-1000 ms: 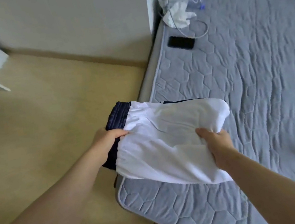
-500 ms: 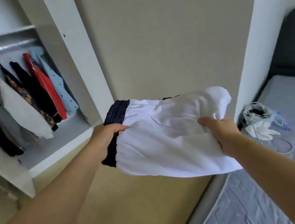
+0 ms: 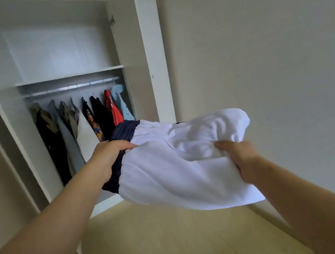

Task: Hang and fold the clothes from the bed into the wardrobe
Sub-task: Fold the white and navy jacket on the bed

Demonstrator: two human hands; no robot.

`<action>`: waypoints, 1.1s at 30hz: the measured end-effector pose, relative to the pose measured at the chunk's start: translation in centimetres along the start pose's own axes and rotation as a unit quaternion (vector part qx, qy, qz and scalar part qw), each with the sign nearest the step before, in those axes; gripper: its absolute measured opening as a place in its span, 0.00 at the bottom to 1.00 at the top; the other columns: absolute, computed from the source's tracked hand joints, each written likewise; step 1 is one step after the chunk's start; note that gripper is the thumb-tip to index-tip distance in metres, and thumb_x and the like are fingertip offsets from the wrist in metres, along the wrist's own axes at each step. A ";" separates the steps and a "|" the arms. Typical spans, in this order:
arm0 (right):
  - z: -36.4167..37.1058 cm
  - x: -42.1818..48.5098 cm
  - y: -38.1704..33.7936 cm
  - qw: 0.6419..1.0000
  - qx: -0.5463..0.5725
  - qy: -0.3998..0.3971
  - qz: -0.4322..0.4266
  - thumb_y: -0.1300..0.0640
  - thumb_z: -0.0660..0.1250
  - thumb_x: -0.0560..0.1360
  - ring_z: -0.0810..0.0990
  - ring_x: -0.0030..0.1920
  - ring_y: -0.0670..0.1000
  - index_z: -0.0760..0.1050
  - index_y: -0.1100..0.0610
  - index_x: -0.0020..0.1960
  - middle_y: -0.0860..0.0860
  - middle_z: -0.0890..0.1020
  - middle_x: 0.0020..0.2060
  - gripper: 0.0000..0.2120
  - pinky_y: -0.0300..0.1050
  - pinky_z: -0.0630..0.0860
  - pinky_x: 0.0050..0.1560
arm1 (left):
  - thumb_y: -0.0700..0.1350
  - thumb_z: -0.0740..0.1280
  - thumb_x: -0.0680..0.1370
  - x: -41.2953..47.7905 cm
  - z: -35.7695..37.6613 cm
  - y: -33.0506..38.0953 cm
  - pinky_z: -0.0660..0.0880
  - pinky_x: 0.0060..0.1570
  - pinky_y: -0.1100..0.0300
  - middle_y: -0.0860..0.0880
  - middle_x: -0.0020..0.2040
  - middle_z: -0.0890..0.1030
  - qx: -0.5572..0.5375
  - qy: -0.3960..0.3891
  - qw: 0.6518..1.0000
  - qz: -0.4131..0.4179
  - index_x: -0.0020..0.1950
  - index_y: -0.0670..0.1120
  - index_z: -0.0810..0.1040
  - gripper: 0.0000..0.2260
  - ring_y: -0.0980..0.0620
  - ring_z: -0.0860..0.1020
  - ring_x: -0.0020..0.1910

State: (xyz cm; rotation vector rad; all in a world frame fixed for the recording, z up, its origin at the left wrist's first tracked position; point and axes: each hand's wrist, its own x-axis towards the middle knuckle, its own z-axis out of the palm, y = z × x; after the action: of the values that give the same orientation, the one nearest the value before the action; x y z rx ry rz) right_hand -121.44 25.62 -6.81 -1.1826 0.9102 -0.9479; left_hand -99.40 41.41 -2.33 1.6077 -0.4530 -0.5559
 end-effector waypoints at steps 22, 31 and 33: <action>31.0 25.0 -3.0 0.985 0.029 -0.158 -0.066 0.59 0.72 0.69 0.79 0.44 0.58 0.71 0.56 0.53 0.55 0.79 0.43 0.15 0.47 0.75 0.46 | 0.39 0.74 0.65 29.0 -12.6 7.6 0.76 0.39 0.57 0.41 0.51 0.81 -0.031 0.139 0.988 0.057 0.56 0.38 0.78 0.20 0.43 0.79 0.45; 39.1 39.4 -6.5 0.968 0.034 -0.239 -0.070 0.60 0.71 0.71 0.76 0.37 0.53 0.70 0.56 0.44 0.52 0.76 0.38 0.09 0.45 0.71 0.36 | 0.39 0.75 0.65 42.5 -11.1 10.9 0.75 0.37 0.58 0.43 0.50 0.81 -0.050 0.213 0.973 0.076 0.53 0.39 0.78 0.18 0.45 0.79 0.44; 41.8 41.7 -6.3 0.966 0.035 -0.249 -0.057 0.61 0.71 0.71 0.76 0.36 0.52 0.70 0.56 0.43 0.53 0.77 0.37 0.09 0.43 0.70 0.32 | 0.37 0.74 0.65 45.1 -11.9 11.2 0.75 0.35 0.59 0.42 0.46 0.82 -0.051 0.238 0.966 0.086 0.52 0.39 0.79 0.17 0.45 0.80 0.41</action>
State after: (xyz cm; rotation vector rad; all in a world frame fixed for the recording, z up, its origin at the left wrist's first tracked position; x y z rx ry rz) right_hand -68.98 -0.63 2.42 -1.3414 0.4053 -0.7153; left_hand -55.80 23.13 5.55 1.5223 -0.1945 -0.0513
